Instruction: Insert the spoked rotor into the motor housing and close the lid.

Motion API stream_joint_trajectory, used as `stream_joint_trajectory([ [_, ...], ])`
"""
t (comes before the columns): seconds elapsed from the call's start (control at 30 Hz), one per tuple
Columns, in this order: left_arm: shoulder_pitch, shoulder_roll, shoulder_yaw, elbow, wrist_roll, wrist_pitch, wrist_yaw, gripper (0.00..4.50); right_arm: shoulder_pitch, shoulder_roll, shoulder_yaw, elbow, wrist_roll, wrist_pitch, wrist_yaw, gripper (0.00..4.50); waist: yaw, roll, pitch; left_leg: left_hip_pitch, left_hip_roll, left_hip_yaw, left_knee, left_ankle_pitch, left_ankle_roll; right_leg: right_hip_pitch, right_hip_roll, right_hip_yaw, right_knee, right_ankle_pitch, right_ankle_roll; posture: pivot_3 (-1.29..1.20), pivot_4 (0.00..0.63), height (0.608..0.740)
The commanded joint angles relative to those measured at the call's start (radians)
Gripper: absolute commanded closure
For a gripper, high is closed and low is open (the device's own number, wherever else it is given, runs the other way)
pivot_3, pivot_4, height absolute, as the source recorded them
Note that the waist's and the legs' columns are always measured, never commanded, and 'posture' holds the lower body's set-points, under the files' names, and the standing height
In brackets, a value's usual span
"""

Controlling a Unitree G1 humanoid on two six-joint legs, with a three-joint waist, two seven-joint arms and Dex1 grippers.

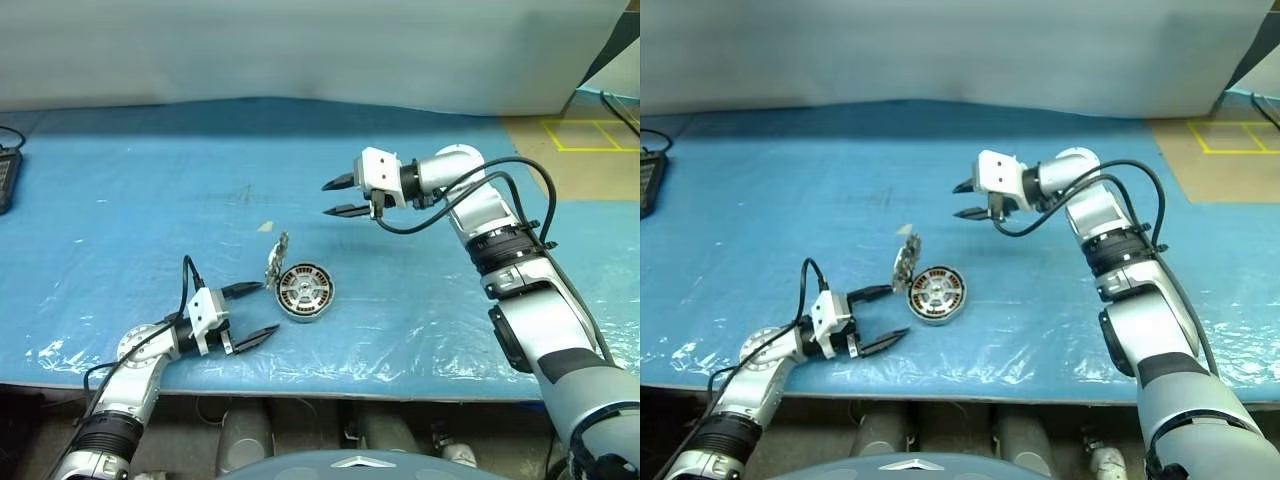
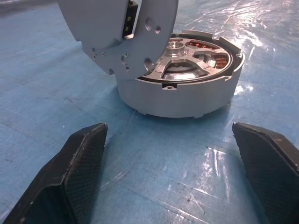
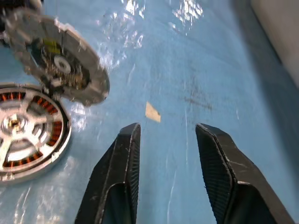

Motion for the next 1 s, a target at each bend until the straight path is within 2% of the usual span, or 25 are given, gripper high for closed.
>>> stream_joint_trajectory([
  [0.03,0.023,0.002,0.028,-0.022,-0.007,-0.001,0.029,0.00,-0.037,0.070,-0.042,-0.007,0.083,0.070,0.009,3.30,-0.004,0.000,0.000,0.000,0.000,0.000,0.000,0.000,0.000,0.000,0.000,0.000,0.000,0.000,0.000,0.00,0.150,0.740],
  [0.13,0.035,0.005,0.033,-0.034,-0.010,0.003,0.037,0.00,-0.031,0.115,-0.040,-0.019,0.094,0.095,0.012,4.39,-0.005,0.000,0.000,-0.001,0.000,0.000,0.001,0.000,0.000,-0.001,0.000,0.000,0.001,0.000,0.000,0.00,0.150,0.740],
  [0.17,0.039,0.007,0.037,-0.039,-0.014,0.005,0.040,0.00,-0.028,0.137,-0.032,-0.024,0.094,0.103,0.013,4.47,-0.006,0.000,0.000,-0.002,0.000,-0.001,0.001,0.000,0.000,-0.002,0.000,0.000,0.001,0.000,0.000,0.00,0.150,0.740],
  [0.4,0.051,0.013,0.053,-0.065,-0.034,0.021,0.047,0.00,-0.036,0.229,0.029,0.015,0.050,0.085,0.027,4.47,-0.011,0.000,0.000,-0.007,0.001,-0.001,0.001,0.000,0.000,-0.006,0.000,-0.001,0.001,0.000,0.000,0.00,0.150,0.740],
  [0.57,0.057,0.014,0.092,-0.100,-0.072,0.048,0.070,0.00,-0.039,0.241,0.041,0.049,0.030,0.062,0.018,4.47,-0.008,0.000,0.000,-0.010,0.001,-0.001,0.003,0.000,0.000,-0.008,0.000,-0.002,0.001,0.000,-0.001,0.00,0.150,0.740],
  [0.7,0.043,-0.003,0.141,-0.127,-0.112,0.079,0.113,0.00,-0.044,0.231,-0.002,0.061,0.034,0.069,-0.046,4.47,-0.007,0.000,0.000,-0.011,0.001,-0.002,0.003,0.000,0.000,-0.008,0.000,-0.003,0.002,0.001,-0.001,0.00,0.150,0.740],
  [0.83,-0.033,-0.029,0.172,-0.111,-0.121,0.149,0.195,0.00,-0.029,0.184,-0.058,0.022,0.057,0.097,-0.088,4.47,-0.003,0.000,0.000,-0.011,0.001,-0.002,0.004,0.000,0.000,-0.007,0.000,-0.003,0.002,0.001,-0.001,0.00,0.150,0.740],
  [1.0,-0.179,-0.055,0.138,0.002,-0.050,0.234,0.272,0.00,-0.020,0.106,-0.135,0.012,0.054,0.133,-0.198,4.47,-0.001,0.000,0.000,-0.011,0.001,-0.002,0.007,0.001,-0.001,-0.007,0.000,-0.003,0.005,0.001,-0.001,0.00,0.150,0.740],
])
